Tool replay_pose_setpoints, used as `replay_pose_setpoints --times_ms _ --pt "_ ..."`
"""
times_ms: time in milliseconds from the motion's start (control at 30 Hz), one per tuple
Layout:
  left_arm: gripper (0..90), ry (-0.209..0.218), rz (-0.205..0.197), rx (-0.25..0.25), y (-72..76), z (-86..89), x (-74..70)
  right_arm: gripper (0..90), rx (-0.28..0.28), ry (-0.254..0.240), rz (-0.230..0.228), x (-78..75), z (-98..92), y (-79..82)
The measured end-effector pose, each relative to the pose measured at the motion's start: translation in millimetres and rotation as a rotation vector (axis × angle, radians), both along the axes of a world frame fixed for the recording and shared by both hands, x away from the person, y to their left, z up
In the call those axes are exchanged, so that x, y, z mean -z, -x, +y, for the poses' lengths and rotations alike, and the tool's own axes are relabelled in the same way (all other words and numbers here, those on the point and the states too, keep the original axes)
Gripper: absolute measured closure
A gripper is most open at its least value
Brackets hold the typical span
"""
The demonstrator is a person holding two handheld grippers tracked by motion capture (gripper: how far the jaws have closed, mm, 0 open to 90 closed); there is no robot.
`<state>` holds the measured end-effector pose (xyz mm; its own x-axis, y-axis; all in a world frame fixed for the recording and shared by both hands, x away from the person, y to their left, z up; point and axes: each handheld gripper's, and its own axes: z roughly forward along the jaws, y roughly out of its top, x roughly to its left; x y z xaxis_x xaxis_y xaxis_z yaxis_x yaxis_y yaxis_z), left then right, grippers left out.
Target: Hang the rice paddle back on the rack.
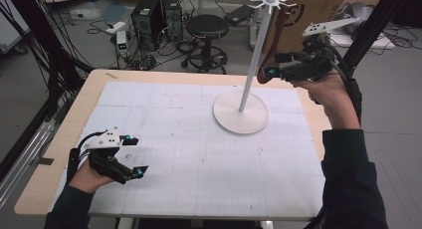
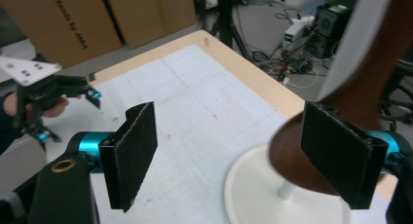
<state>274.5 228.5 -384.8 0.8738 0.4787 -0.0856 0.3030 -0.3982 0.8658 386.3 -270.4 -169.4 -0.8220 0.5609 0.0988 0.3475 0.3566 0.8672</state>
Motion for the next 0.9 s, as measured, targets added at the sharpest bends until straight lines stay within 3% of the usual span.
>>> replay_pose_setpoints --times_ms 167,333,633,900 --pt "1.8 0.007 0.002 0.001 -0.1 0.7 -0.2 14.0 -0.067 -0.006 -0.026 5.7 5.3 12.0" --pt "1.8 0.018 0.000 -0.004 -0.3 2.1 -0.9 1.9 -0.079 0.019 -0.046 13.8 13.2 22.9" --pt "1.8 0.040 -0.004 -0.013 -0.7 4.0 -2.0 0.3 -0.163 0.031 -0.078 35.3 26.9 40.5" --pt "1.8 0.043 -0.012 -0.024 -1.1 6.0 -2.8 0.3 -0.159 0.027 -0.075 57.4 31.9 47.6"
